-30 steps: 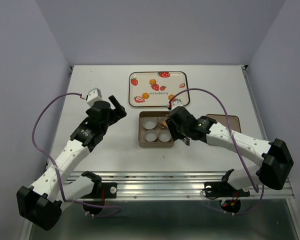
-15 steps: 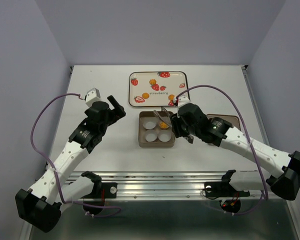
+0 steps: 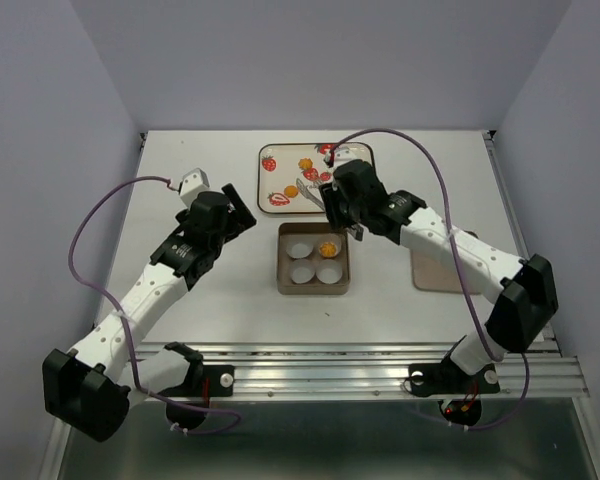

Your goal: Pack the cookies

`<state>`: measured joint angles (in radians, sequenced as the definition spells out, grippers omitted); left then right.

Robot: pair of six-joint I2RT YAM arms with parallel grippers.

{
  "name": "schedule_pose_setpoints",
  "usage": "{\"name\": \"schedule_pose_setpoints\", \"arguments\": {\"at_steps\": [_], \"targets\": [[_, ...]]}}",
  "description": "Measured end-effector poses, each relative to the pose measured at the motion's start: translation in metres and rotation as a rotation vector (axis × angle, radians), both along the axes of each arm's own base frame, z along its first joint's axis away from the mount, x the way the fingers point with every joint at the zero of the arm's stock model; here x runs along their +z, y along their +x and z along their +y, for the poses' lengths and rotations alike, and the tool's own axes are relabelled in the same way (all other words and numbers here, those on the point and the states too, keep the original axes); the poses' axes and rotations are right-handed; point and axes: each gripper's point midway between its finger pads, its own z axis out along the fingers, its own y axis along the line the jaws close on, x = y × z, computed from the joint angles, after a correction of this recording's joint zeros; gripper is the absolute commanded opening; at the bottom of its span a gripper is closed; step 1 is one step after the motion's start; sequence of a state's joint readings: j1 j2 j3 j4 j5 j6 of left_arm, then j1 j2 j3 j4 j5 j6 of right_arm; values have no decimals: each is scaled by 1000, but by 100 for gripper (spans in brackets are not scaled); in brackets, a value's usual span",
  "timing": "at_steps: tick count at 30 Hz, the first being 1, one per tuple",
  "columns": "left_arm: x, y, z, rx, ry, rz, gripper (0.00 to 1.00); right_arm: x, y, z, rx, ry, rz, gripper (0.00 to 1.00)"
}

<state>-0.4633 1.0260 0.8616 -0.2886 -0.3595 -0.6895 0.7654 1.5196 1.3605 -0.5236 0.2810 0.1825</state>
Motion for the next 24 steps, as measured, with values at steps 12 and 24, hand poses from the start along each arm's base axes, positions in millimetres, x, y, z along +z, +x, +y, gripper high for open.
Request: {"name": "schedule_pose_setpoints", "arguments": {"at_steps": [12,24], "targets": [[4,25,-10,-3,30,15,99,-50,110,10,-36,-37,42,50],[-5,27,-11,-6,48,44,99,-92,145,12,-80,-103,63,54]]}}
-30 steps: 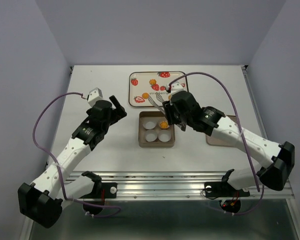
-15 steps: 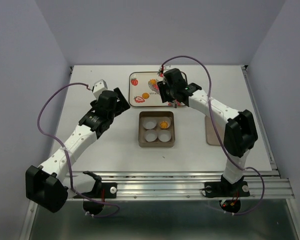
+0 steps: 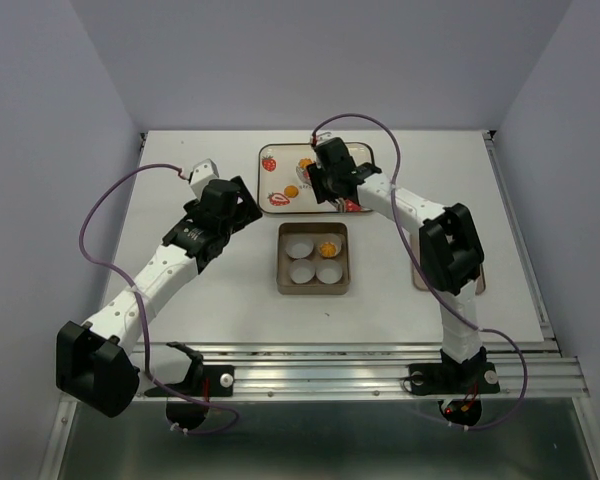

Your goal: Pack the cookies

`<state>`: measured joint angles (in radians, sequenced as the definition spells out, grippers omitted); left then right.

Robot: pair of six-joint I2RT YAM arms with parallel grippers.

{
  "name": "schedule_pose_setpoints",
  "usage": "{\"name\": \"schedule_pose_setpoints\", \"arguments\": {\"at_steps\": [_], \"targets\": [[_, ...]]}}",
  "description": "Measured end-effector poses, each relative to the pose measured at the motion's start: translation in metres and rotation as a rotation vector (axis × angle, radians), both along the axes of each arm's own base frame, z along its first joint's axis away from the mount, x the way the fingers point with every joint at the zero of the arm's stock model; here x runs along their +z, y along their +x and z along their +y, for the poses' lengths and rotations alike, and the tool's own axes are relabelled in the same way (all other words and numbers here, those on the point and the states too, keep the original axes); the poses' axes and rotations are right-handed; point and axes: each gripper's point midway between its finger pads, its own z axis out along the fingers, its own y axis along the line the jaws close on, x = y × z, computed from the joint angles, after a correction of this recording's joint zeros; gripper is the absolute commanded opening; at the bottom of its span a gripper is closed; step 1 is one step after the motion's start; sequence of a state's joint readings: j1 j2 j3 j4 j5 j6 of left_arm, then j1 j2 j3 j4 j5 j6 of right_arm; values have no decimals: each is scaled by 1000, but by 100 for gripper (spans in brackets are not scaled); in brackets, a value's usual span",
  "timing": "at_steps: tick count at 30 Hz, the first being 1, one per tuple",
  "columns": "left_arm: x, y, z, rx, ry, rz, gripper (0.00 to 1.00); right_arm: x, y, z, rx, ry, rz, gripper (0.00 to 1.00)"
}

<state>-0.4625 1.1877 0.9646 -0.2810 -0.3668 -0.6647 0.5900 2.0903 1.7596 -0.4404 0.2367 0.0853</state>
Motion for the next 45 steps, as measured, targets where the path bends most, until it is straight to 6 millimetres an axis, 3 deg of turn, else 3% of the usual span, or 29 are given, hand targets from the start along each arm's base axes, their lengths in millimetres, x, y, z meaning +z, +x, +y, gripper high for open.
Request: {"name": "schedule_pose_setpoints", "arguments": {"at_steps": [9,20,45], "targets": [[0,1,2,14,-10,1,99,-7,10,-8,-39,-29,-9,56],[0,2,4,27,-21,0,99,-28,21,-5,-46,-44,12,57],[0,3,5,46,-41,0,99,-33,41,3,-46,-21,0,53]]}}
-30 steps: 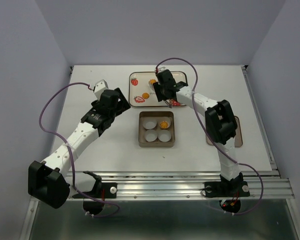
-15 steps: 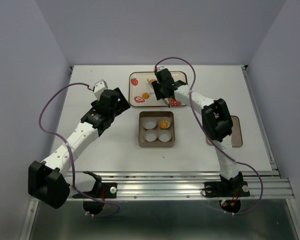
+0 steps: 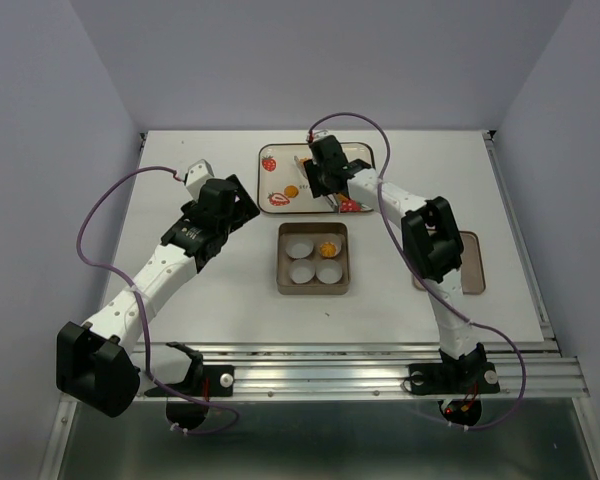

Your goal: Pack the cookies

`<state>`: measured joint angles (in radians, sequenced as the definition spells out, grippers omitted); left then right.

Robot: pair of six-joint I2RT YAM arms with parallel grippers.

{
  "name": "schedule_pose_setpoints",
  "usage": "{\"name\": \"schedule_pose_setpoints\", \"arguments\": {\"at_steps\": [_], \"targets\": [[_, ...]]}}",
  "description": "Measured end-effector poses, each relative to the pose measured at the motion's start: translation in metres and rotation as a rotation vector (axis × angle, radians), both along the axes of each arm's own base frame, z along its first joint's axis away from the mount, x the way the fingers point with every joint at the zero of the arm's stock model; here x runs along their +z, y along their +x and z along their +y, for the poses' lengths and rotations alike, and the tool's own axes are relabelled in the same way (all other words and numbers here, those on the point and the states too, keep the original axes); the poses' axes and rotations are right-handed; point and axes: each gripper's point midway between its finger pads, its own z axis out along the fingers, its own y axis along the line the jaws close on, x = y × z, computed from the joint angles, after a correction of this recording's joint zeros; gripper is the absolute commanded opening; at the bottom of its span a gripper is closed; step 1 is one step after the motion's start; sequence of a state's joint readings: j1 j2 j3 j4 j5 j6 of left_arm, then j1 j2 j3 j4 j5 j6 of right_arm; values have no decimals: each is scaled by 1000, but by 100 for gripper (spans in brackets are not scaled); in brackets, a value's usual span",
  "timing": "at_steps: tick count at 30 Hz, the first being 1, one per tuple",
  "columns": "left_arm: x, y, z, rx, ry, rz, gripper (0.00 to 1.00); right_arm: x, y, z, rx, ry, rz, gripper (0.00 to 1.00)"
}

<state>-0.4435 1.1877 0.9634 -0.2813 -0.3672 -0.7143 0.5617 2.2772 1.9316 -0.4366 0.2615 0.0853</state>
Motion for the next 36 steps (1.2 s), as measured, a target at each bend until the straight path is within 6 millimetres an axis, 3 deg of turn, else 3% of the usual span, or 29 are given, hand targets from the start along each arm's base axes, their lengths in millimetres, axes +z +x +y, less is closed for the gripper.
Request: {"name": "schedule_pose_setpoints", "arguments": {"at_steps": [6,19,28,33,36], "targets": [[0,0,0,1,-2,0,99,-5,2,1,5,-3,5,53],[0,0,0,2,-3,0,99,-7,3,3,7,-3,7,40],[0,0,0,5,-8,0,99,-5,3,2,11,-4,2,39],[3,-1,0,5,-12,-8,99,17,-2,0,13,15,-28,38],[8,-2,1,5,-18,-22,99,40,-6,-2,17,42,-65,36]]}}
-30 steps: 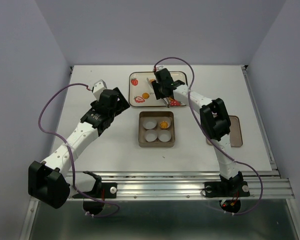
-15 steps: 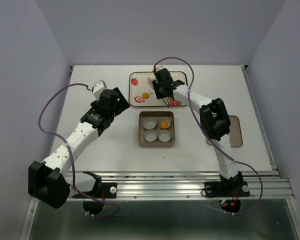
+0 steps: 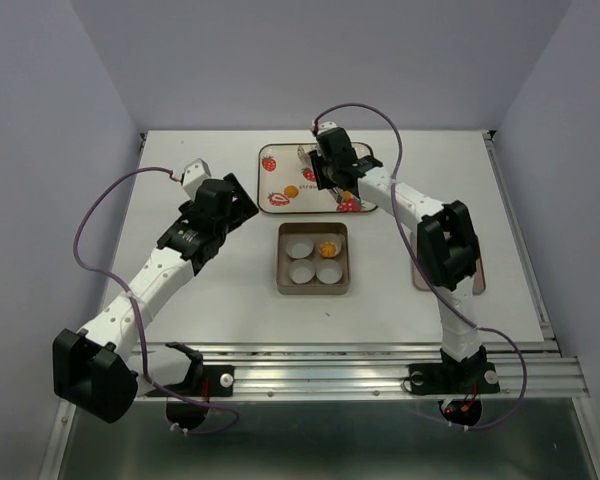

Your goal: Pack the cookies

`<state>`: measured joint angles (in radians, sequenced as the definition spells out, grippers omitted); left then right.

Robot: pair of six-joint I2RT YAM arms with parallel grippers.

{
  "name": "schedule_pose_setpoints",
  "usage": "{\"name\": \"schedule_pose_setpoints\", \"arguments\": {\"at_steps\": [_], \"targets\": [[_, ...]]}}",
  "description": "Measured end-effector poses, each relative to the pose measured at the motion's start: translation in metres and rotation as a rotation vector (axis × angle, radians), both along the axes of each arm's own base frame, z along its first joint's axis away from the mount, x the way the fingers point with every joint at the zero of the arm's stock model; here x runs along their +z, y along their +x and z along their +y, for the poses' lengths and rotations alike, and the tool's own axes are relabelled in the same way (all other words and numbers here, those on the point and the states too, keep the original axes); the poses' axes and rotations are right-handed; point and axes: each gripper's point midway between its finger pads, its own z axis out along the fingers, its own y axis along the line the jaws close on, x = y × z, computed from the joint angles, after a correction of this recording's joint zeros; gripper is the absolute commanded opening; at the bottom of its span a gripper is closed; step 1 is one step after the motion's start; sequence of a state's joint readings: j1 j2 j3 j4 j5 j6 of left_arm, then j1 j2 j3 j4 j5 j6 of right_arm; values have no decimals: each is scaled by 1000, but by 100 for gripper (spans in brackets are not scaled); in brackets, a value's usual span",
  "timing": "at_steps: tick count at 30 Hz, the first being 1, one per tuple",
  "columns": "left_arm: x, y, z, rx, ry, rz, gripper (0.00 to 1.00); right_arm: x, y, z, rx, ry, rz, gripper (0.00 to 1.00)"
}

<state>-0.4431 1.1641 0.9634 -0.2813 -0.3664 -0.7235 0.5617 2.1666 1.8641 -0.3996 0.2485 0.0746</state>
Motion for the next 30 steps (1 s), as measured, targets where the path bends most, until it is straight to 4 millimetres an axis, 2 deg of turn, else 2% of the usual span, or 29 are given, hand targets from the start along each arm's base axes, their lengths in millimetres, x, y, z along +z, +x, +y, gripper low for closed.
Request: {"name": "schedule_pose_setpoints", "arguments": {"at_steps": [5,10,15,17,23,28,30], "targets": [[4,-3,1,1,-9,-12,99,24,-7,-2,11,33,-37,36],[1,-6,1,-2,-17,-9,99,22,-26,-8,31,42,-20,36],[0,-12,1,-11,-29,-9,99,15,-59,-20,61,49,28,36],[-1,-15,2,-14,-34,-11,99,21,-71,-25,68,64,26,36],[-6,-24,1,-32,-50,-8,99,55,-109,-42,80,122,-25,36],[-17,-33,2,-48,-52,14,99,78,-142,-40,115,171,-76,36],[-17,-35,2,-49,-51,19,99,78,-160,-35,146,176,-79,36]]}}
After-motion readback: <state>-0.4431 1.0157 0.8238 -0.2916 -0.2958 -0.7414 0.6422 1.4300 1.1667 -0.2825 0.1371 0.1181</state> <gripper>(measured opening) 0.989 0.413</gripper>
